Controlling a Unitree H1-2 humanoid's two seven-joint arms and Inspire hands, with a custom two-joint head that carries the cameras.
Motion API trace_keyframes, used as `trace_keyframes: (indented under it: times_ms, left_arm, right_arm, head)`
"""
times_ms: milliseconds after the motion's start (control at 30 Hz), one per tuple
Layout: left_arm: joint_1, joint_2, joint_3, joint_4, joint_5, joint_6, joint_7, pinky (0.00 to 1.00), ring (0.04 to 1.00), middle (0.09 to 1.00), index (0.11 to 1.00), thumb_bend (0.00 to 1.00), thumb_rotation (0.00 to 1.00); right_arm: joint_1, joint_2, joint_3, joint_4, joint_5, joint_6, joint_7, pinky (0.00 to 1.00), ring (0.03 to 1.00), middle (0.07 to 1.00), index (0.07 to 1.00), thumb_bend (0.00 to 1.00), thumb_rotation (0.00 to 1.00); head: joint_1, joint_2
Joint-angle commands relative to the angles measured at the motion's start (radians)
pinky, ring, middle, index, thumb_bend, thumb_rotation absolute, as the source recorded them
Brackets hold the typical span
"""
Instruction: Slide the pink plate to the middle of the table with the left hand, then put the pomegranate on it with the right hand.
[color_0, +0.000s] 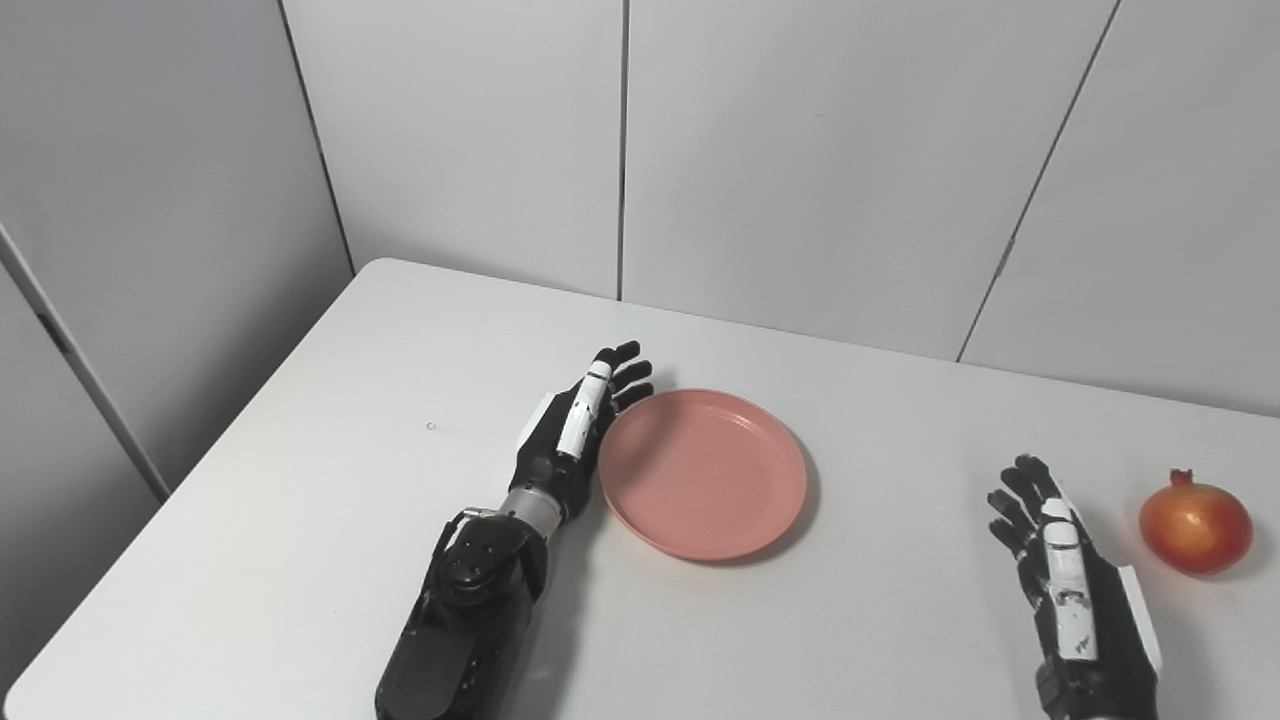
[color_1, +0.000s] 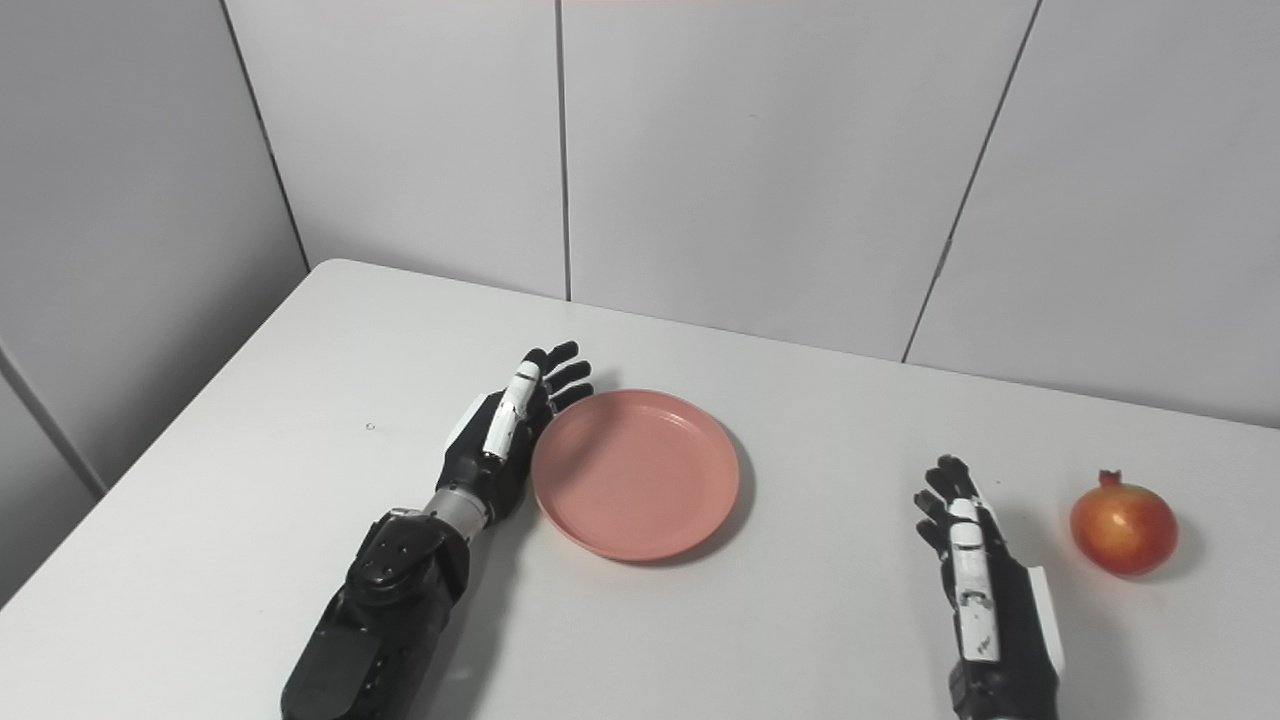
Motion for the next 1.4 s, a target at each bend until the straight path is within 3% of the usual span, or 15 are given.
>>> trace_keyframes:
  times_ms: [0, 367, 700, 933, 1367]
  left_arm:
    - [-0.025, -0.026, -0.025, 0.008, -0.001, 0.045, -0.032, 0.87, 0.88, 0.889, 0.879, 0.4, 1.0]
    - [-0.014, -0.081, -0.065, -0.041, 0.004, 0.092, -0.045, 0.87, 0.887, 0.899, 0.888, 0.42, 1.0]
    - [0.055, -0.128, -0.089, -0.157, -0.004, 0.146, -0.042, 0.87, 0.879, 0.887, 0.872, 0.41, 1.0]
    - [0.079, -0.134, -0.064, -0.176, -0.021, 0.158, -0.054, 0.89, 0.889, 0.893, 0.882, 0.42, 1.0]
    - [0.099, -0.14, -0.033, -0.195, -0.012, 0.122, -0.036, 0.91, 0.911, 0.917, 0.902, 0.42, 1.0]
  right_arm:
    - [-0.029, 0.008, 0.003, -0.027, -0.009, -0.039, -0.008, 0.9, 0.892, 0.909, 0.903, 0.25, 1.0]
    - [-0.032, 0.025, 0.016, -0.054, -0.031, -0.01, -0.013, 0.88, 0.894, 0.917, 0.912, 0.25, 1.0]
    - [-0.04, 0.051, 0.031, -0.063, -0.065, 0.008, -0.026, 0.87, 0.885, 0.913, 0.906, 0.24, 1.0]
    - [-0.043, 0.062, 0.04, -0.067, -0.089, 0.018, -0.032, 0.85, 0.885, 0.909, 0.904, 0.24, 1.0]
    - [-0.051, 0.059, 0.028, -0.084, -0.099, 0.034, -0.035, 0.88, 0.882, 0.907, 0.896, 0.26, 1.0]
  head:
    - [-0.015, 0.007]
    - [-0.077, 0.039]
    - [-0.158, 0.065]
    - [-0.195, 0.077]
    - [-0.241, 0.084]
